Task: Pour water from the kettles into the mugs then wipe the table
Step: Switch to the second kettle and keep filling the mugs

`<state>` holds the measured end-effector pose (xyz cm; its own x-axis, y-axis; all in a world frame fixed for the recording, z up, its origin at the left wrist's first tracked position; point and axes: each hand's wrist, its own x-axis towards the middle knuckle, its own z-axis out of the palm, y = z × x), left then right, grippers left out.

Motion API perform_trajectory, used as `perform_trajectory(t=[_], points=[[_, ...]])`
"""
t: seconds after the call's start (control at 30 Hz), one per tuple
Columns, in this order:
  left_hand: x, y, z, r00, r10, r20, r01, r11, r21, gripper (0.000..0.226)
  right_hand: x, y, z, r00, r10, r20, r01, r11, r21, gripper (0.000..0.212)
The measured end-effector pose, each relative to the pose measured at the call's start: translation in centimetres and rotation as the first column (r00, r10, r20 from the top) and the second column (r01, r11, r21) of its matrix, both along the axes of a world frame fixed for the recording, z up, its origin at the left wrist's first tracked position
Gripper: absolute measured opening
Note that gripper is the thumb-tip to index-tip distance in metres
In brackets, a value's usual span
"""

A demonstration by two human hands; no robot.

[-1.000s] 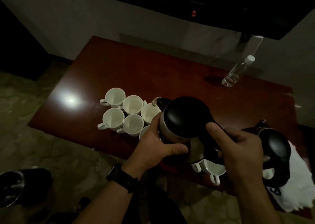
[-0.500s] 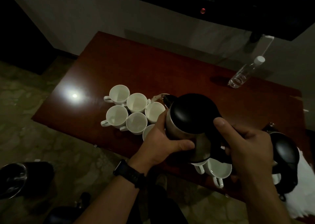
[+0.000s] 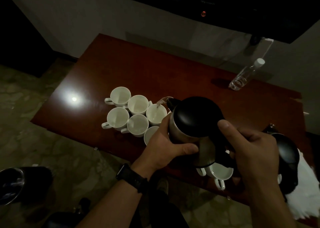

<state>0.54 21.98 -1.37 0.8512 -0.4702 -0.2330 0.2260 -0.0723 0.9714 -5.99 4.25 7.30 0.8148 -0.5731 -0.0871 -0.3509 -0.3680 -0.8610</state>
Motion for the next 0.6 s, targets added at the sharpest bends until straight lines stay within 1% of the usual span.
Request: perform_trajectory(t=[0.13,0.3,0.43,0.53,0.6], points=[[0.01,0.3,-0.12,1.0,0.008,-0.004,-0.008,1.0,0.008,0.089,0.07,0.4,0.27,1.0,0.018,0.018,-0.018,1.0,-0.005,0.085],[0.13,0.53,-0.25,0.999,0.033,-0.006,-0.033,0.999,0.026,0.095,0.08,0.55,-0.04,0.999,0.035,0.01,-0.034,0.999,-0.01,0.099],[0.18,0.73,-0.11,0.999,0.044,-0.011,-0.043,0.998,0.049,0.089,0.26,0.74,-0.04,1.0,0.03,-0.006,-0.03,1.0,-0.004,0.098],[0.18,0.7,-0.07,0.999,0.038,-0.007,-0.037,0.998,0.046,0.097,0.23,0.69,-0.02,1.0,0.023,0.003,-0.023,1.0,-0.009,0.094],[0.2,0.74,-0.08,1.0,0.03,0.003,-0.03,0.998,0.051,0.097,0.21,0.69,-0.08,1.0,0.022,0.006,-0.022,1.0,-0.005,0.094]])
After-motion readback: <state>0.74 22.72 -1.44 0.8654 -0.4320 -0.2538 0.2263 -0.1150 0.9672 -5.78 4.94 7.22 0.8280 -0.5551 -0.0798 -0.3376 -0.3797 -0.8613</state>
